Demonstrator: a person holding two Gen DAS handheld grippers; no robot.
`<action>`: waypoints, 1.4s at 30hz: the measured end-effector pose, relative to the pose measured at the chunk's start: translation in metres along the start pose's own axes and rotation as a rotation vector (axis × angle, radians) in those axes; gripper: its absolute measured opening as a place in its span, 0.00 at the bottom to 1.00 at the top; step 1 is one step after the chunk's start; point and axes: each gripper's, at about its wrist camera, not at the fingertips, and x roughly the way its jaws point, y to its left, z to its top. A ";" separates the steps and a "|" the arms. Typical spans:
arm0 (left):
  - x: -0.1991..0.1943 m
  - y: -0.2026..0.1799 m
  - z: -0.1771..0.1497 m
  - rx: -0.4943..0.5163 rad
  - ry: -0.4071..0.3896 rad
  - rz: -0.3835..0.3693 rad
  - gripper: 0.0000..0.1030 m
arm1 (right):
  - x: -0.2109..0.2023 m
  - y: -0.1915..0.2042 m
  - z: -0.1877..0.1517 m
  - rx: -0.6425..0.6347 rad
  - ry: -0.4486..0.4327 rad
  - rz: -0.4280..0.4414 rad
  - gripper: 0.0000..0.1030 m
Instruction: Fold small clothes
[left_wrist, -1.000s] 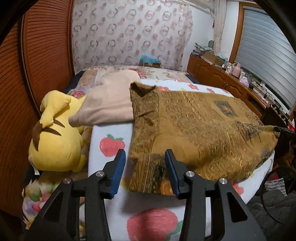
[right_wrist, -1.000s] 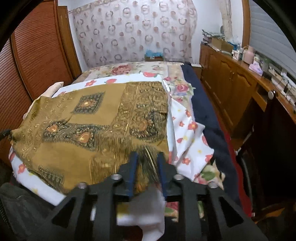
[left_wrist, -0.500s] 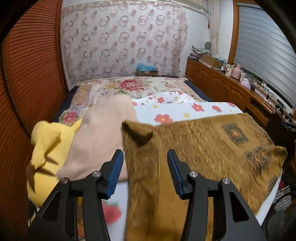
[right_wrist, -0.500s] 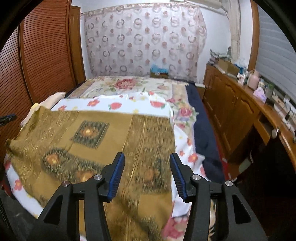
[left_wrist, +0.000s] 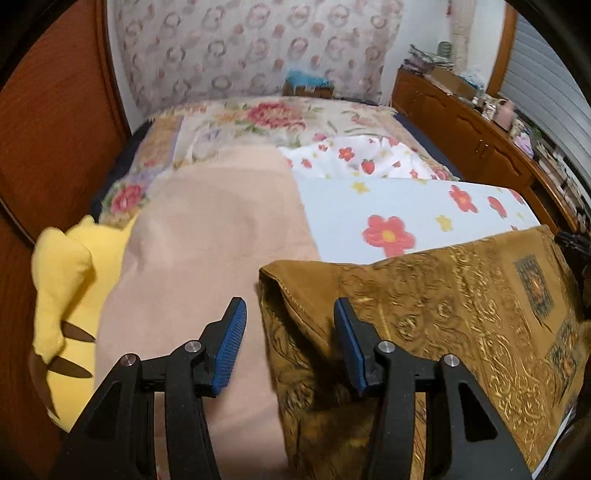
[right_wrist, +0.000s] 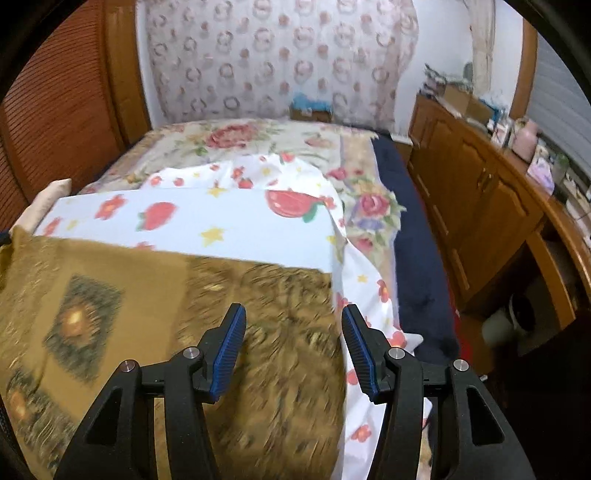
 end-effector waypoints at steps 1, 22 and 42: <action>0.004 0.001 0.000 -0.005 0.010 -0.006 0.49 | 0.005 -0.003 0.004 0.008 0.008 0.012 0.54; -0.050 -0.022 0.053 0.107 -0.277 0.030 0.13 | -0.046 -0.014 0.027 0.029 -0.233 -0.050 0.04; -0.081 -0.002 -0.100 0.047 -0.103 0.011 0.54 | -0.081 0.042 -0.061 -0.094 -0.076 0.079 0.64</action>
